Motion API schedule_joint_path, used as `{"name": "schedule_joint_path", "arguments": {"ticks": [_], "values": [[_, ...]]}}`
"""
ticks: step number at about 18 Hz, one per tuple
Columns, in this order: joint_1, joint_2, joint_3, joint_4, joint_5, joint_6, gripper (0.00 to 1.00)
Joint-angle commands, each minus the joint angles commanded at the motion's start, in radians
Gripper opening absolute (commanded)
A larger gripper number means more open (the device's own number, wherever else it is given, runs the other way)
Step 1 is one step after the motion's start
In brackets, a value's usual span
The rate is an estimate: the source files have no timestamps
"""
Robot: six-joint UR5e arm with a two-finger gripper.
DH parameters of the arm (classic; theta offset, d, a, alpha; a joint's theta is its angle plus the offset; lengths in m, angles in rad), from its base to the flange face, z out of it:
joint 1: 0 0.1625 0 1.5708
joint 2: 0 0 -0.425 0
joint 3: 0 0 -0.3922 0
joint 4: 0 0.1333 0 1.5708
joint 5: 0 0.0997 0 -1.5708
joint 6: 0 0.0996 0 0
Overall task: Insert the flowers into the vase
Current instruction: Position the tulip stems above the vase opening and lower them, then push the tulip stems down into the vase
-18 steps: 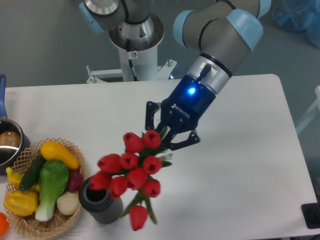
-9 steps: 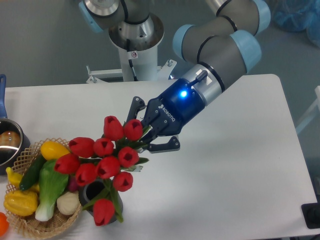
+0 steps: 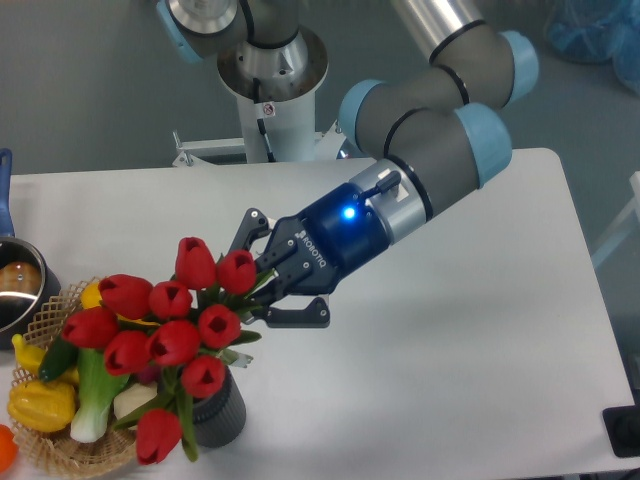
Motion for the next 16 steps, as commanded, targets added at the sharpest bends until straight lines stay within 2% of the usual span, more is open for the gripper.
{"name": "schedule_joint_path", "arguments": {"ticks": [2,9,16], "values": [[0.000,-0.011,0.002,0.000,-0.052,0.026,0.00],[-0.021,-0.023,0.000,0.000,-0.110,0.038,0.00],[-0.029,-0.032,-0.023,-0.002,-0.120,0.054,0.00]]}}
